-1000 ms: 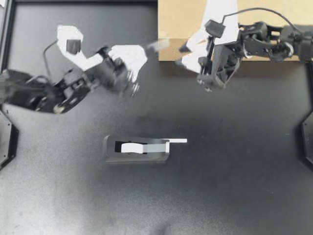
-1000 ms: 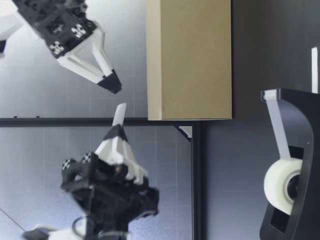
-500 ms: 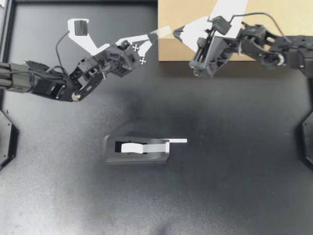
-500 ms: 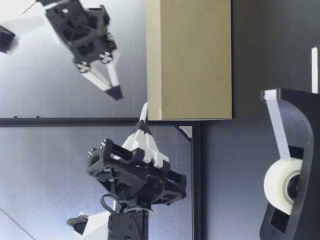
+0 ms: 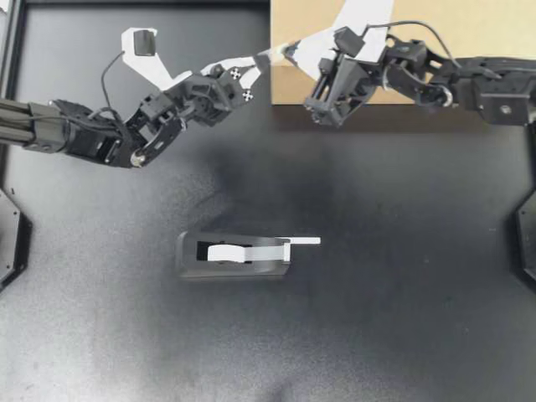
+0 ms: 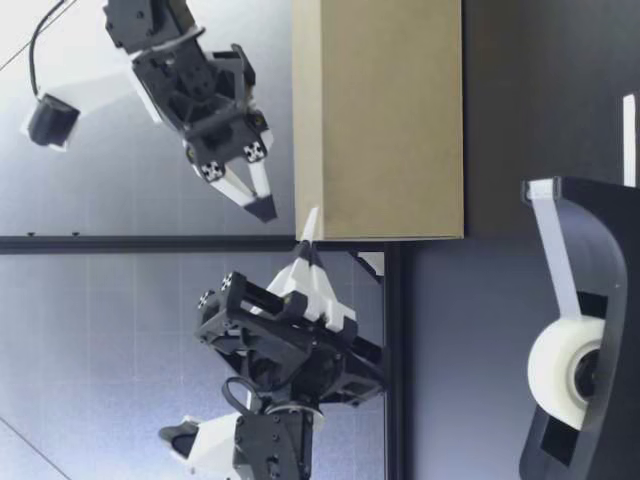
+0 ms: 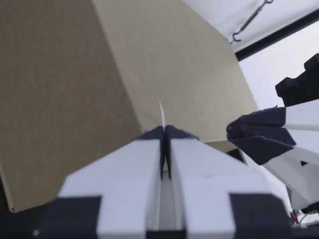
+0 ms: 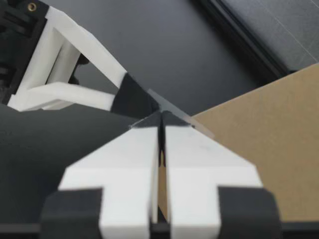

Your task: Cut a small piece of tape from the tape dispenser then place it on the cardboard box's edge.

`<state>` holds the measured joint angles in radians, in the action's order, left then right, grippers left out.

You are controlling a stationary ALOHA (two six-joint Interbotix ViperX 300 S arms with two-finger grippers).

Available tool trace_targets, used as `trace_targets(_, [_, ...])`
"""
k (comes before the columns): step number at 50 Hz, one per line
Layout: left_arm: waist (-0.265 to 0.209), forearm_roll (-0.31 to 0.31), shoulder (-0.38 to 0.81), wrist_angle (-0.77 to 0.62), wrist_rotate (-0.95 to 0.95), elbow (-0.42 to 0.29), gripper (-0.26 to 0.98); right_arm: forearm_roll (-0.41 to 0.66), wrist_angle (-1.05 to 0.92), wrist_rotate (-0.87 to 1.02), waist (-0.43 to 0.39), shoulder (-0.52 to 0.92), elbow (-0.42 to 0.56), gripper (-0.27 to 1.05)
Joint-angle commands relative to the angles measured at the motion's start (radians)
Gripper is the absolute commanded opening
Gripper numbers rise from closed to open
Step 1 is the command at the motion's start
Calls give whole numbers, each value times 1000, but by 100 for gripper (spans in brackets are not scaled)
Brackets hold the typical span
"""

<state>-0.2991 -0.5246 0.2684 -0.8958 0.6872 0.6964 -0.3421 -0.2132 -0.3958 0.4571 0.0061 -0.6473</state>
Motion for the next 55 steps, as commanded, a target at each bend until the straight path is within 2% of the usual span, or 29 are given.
trace_targets(1, [-11,2,-12,6,5,-18,-9,3,-5,2,9,6,34,-8])
trace_targets(45, [-14,2,-2,26,6,-15,-9,15,78,2,64,152,130,-8])
trace_targets(55, [-14,2,-3,26,2,-12,1,17,81,3,63,149,133,-8])
